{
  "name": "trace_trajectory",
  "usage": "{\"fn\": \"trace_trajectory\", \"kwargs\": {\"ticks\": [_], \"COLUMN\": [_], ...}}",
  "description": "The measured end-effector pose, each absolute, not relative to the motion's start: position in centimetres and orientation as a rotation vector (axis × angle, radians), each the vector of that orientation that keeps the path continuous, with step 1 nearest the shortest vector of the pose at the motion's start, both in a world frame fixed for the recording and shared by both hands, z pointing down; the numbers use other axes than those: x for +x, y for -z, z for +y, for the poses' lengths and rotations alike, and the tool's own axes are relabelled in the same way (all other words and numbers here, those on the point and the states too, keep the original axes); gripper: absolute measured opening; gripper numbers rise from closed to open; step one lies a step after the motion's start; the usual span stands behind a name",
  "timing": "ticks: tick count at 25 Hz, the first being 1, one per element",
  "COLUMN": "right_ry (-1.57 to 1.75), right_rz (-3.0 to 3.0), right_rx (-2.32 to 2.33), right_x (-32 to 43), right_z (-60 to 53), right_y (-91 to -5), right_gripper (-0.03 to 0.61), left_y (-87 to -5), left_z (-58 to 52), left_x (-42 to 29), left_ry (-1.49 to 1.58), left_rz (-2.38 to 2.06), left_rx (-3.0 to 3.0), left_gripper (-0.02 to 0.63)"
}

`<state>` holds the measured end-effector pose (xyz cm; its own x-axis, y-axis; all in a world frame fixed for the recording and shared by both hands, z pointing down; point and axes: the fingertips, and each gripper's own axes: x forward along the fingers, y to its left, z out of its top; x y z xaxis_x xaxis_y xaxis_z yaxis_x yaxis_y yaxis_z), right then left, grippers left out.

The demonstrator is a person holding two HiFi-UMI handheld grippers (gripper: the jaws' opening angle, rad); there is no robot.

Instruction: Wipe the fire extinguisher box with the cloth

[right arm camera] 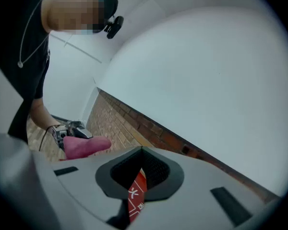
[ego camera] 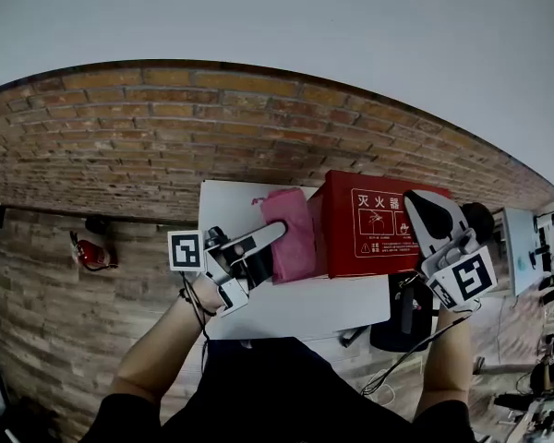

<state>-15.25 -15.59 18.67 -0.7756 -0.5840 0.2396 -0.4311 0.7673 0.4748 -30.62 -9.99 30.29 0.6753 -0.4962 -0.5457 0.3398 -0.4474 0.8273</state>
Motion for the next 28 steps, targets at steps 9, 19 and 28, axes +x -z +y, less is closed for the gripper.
{"fn": "trace_trajectory", "kwargs": {"ticks": [9,19,28], "right_ry": [0.87,0.98,1.043], "right_rz": [-2.21,-2.006,-1.951], "right_rx": [0.644,0.559,0.516], "right_x": [-17.3,-18.2,-19.6], "right_z": [-20.1,-21.6,-21.6], "right_y": [-23.9,-27.0,-27.6], "right_gripper": [0.02,0.02,0.02], "left_y": [-33.0,-32.8,-34.1], "left_z": [-14.9,-17.3,-18.1], "left_x": [-29.6,-27.4,-25.9], "left_ry": [0.909,0.875,0.851], "left_rz": [-0.132,-0.029,-0.012], "left_rx": [1.686,1.642,1.606], "left_gripper": [0.069,0.067,0.067]}}
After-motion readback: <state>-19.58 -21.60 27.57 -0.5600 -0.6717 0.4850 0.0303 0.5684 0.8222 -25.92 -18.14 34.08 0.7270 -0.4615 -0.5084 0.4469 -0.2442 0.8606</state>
